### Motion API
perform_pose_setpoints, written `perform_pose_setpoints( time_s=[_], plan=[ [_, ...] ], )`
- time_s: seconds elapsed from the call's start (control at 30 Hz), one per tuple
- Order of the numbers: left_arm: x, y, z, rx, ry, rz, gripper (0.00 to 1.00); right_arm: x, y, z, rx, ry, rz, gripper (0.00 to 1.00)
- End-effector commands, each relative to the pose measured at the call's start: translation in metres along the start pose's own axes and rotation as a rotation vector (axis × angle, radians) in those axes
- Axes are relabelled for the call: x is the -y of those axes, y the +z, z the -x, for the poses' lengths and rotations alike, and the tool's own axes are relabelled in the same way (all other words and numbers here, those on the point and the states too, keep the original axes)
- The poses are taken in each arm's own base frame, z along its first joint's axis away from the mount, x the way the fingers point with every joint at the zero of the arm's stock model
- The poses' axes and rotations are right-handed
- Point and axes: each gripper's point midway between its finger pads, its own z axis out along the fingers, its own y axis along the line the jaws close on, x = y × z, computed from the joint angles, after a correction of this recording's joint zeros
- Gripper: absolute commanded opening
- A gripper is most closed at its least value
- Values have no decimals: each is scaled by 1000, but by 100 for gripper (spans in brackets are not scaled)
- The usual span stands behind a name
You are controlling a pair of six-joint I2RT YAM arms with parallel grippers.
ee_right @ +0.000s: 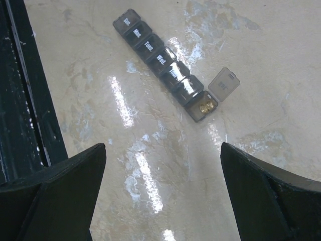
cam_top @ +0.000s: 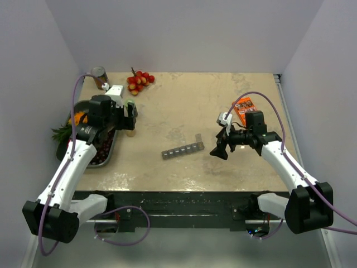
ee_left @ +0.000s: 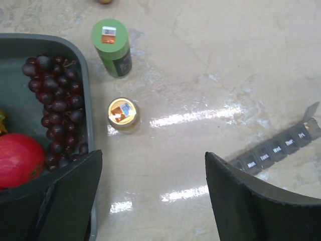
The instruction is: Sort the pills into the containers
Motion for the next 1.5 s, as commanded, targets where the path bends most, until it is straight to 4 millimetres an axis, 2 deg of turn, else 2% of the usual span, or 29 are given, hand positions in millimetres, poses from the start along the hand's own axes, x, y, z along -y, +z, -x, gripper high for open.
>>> perform_pose_setpoints(
  time_s=[0.0, 0.17, 0.37, 0.4, 0.47, 0.5, 0.53, 0.63, 0.83, 0.93, 0.97, 1.17, 1.27, 1.43, 1.47],
  plan=[
    [22, -10, 3, 56, -26, -134, 88, 2, -2, 3, 12, -18, -4, 99],
    [31, -26, 11, 123, -32, -186, 91, 3, -3, 2, 10, -14, -5, 99],
    [52, -46, 23, 215, 9, -314, 91, 5, -3, 0, 4, -10, -8, 99],
    [63, -50, 20, 220, 23, -383, 91, 5, -2, 0, 3, -9, -7, 99],
    [75, -64, 33, 316, 44, -457, 91, 6, -3, -1, 1, -6, -10, 99],
    [86, -68, 26, 317, 58, -532, 93, 5, -3, -1, 1, -7, -9, 99],
    [91, -72, 32, 357, 70, -565, 94, 6, -3, -1, 1, -6, -11, 99],
    [106, -77, 23, 357, 93, -671, 98, 7, -3, -2, -1, -3, -11, 99],
    [120, -70, -4, 341, 146, -772, 99, 8, -3, -3, -4, 1, -13, 99],
    [131, -65, -18, 354, 216, -782, 99, 9, -3, -3, -4, 1, -16, 99],
    [142, -64, -26, 348, 267, -806, 99, 9, -2, -4, -7, 4, -13, 99],
    [161, -27, -71, 255, 474, -798, 99, 10, -2, -4, -5, 5, -16, 99],
    [163, -12, -87, 239, 578, -780, 99, 10, -2, -5, -5, 5, -16, 99],
    [172, -5, -93, 318, 692, -809, 99, 10, -2, -4, -3, 5, -15, 99],
    [173, -4, -101, 315, 702, -827, 99, 10, -2, -5, -3, 6, -13, 99]
  ],
)
